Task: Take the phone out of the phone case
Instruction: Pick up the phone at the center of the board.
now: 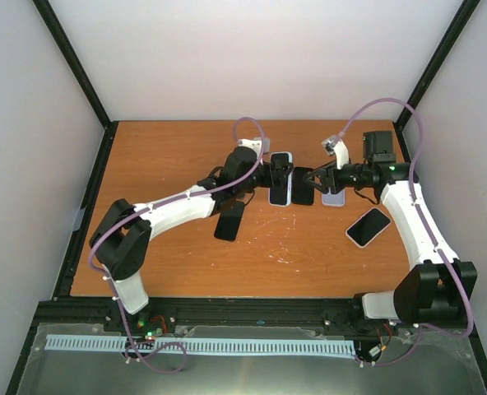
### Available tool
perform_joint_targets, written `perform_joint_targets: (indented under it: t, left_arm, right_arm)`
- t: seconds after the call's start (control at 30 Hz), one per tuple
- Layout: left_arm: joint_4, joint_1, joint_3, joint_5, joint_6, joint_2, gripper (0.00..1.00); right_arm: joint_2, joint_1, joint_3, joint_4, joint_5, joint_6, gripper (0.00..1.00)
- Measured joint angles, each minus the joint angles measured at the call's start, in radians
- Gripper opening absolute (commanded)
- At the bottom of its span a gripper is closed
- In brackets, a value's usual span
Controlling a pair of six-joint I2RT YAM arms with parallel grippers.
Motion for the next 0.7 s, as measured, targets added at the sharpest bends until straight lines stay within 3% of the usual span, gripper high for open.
perform_joint_targets:
  t: [0.43, 0.63, 0.7]
  left_arm:
    - [0.143, 0.0, -0.084, -0.076, -0.132, -0.059, 0.67]
    - [0.171, 0.0, -0.099, -0.091, -0.147, -0.066, 0.67]
    - [0.176, 0.0, -0.112, -0.096, -0.151, -0.075, 0.67]
  right_arm:
    - [0.058, 0.194, -0.015, 0.161, 0.138, 0.148, 0.41]
    - [0.064, 0.266, -0.066, 0.204, 0.161, 0.196, 0.32]
    - [0.064, 0.269, -0.074, 0.213, 0.168, 0.211, 0.25]
